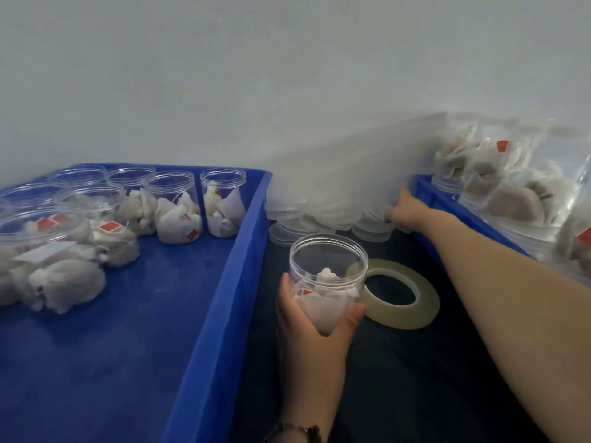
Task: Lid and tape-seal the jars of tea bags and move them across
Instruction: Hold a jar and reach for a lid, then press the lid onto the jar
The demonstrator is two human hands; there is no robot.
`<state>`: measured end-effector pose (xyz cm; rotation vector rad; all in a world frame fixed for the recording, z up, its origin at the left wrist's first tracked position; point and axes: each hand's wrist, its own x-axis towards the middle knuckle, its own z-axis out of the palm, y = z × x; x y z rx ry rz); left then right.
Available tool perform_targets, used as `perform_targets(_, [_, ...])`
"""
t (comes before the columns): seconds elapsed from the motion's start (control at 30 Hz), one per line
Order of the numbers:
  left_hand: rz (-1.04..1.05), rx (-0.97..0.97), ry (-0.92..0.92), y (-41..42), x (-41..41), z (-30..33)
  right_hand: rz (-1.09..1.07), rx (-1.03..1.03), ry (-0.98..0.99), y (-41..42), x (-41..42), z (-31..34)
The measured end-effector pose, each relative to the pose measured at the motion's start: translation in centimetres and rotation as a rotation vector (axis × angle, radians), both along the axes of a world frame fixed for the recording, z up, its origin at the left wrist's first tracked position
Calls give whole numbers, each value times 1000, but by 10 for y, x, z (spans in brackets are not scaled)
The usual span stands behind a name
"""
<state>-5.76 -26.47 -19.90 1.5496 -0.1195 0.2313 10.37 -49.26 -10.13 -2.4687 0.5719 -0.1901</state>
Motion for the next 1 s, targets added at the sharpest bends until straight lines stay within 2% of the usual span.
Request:
perform_targets(0.07, [3,1,7,0,-1,0,35,-8,53,-6,8,-4])
perform_targets(0.17, [12,11,-3,0,-1,-1,48,-176,179,-15,13,-10])
perform_targets(0.23, [11,27,-11,0,0,-3,85,-132,242,-20,15,-16])
perform_targets(0.3, [6,35,-15,0,2,-5,96,-126,182,-24,15,-22])
perform_targets(0.4, [3,42,-4,0,1,-5,52,-382,-6,-27,7,-29])
perform_targets(0.47, [-1,57,-3,1,1,-3,21,-471,-67,-23,-3,-30])
perform_targets(0.63, [-13,64,-13,2,0,2,-50,-525,-163,0,-32,-15])
perform_targets(0.77, [-20,68,-3,2,1,4,-127,-405,-455,31,-60,7])
perform_targets(0.87, [-16,83,0,2,-1,4,-116,-249,-556,52,-92,27])
perform_targets(0.93, [-6,81,8,2,-1,4,-124,-19,-697,63,-122,40])
perform_targets(1.0, [-7,52,21,2,0,5,-122,362,-893,78,-156,47])
